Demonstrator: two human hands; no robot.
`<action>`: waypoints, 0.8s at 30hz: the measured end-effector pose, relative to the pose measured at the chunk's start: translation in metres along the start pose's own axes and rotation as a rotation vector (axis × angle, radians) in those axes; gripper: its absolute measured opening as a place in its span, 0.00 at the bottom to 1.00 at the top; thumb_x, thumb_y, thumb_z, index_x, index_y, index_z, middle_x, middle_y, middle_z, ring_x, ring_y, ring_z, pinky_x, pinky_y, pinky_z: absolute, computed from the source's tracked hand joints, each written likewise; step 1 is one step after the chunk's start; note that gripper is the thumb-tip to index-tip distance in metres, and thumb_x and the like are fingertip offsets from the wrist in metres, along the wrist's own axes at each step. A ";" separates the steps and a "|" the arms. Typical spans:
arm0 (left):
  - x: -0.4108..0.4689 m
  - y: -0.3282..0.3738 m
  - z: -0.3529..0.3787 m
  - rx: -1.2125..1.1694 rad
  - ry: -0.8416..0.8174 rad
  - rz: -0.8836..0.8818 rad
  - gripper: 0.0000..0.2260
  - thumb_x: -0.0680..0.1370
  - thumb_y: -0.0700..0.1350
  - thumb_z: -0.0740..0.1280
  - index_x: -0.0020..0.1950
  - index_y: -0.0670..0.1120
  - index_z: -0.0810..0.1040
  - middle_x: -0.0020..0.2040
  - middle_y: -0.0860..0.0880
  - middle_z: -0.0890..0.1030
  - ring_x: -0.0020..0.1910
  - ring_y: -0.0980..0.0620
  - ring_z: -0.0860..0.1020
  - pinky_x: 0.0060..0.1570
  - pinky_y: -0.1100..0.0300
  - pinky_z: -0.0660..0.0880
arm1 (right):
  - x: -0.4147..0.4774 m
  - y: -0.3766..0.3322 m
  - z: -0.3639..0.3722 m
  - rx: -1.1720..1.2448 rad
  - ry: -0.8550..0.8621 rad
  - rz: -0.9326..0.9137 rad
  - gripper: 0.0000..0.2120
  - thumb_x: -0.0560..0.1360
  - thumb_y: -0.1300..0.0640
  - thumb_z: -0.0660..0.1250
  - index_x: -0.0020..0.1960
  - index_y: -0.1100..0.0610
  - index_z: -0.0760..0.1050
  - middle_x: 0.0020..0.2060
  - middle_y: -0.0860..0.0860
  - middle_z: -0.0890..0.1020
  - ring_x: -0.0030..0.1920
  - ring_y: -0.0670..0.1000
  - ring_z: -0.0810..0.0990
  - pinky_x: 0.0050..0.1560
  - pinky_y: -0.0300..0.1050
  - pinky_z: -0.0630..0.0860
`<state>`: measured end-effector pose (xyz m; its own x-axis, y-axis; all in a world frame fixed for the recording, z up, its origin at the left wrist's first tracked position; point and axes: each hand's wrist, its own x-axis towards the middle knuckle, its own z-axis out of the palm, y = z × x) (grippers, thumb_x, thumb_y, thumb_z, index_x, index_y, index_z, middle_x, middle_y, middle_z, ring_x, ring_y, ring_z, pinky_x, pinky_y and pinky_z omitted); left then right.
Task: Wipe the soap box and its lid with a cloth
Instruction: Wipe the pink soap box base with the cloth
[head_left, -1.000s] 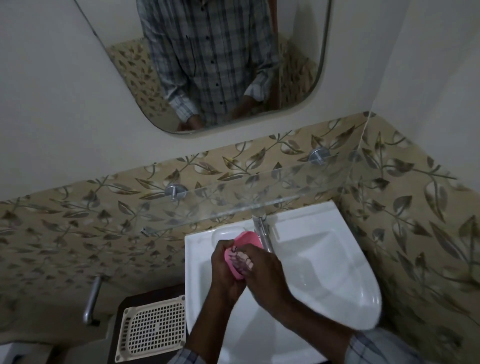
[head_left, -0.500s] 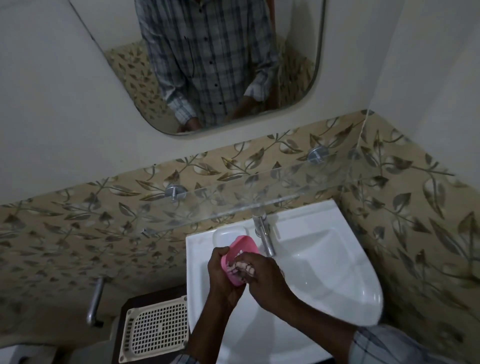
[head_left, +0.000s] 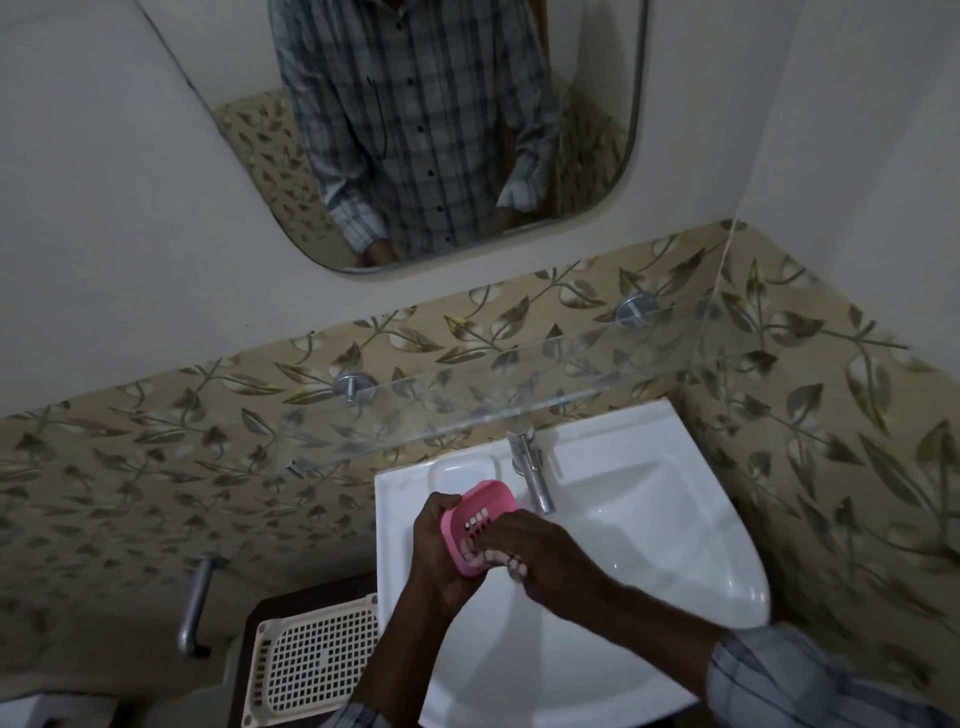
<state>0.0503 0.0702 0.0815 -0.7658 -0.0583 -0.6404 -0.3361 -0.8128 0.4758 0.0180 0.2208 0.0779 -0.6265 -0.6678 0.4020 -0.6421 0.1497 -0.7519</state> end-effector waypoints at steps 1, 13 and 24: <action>-0.001 -0.001 -0.006 -0.008 -0.019 -0.010 0.27 0.71 0.49 0.61 0.66 0.36 0.71 0.55 0.33 0.76 0.53 0.35 0.77 0.57 0.43 0.75 | 0.001 0.010 -0.013 -0.069 -0.039 -0.062 0.10 0.75 0.66 0.64 0.47 0.61 0.84 0.45 0.55 0.85 0.46 0.55 0.82 0.51 0.44 0.79; -0.004 0.005 -0.019 0.000 0.102 0.211 0.21 0.73 0.49 0.65 0.64 0.41 0.75 0.58 0.35 0.77 0.56 0.32 0.77 0.60 0.31 0.74 | 0.003 0.026 -0.030 -0.218 0.251 0.679 0.13 0.74 0.58 0.69 0.57 0.49 0.75 0.44 0.49 0.84 0.47 0.54 0.83 0.40 0.41 0.72; -0.013 -0.013 0.015 -0.338 -0.007 0.087 0.21 0.73 0.51 0.59 0.54 0.36 0.79 0.51 0.36 0.80 0.50 0.37 0.77 0.55 0.46 0.73 | 0.017 -0.017 -0.024 0.611 0.128 0.837 0.08 0.77 0.54 0.70 0.55 0.53 0.76 0.53 0.54 0.85 0.51 0.50 0.85 0.56 0.52 0.82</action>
<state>0.0562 0.0904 0.0929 -0.7879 -0.1330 -0.6013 -0.0691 -0.9511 0.3009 0.0076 0.2249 0.1100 -0.8331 -0.4334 -0.3436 0.3292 0.1108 -0.9377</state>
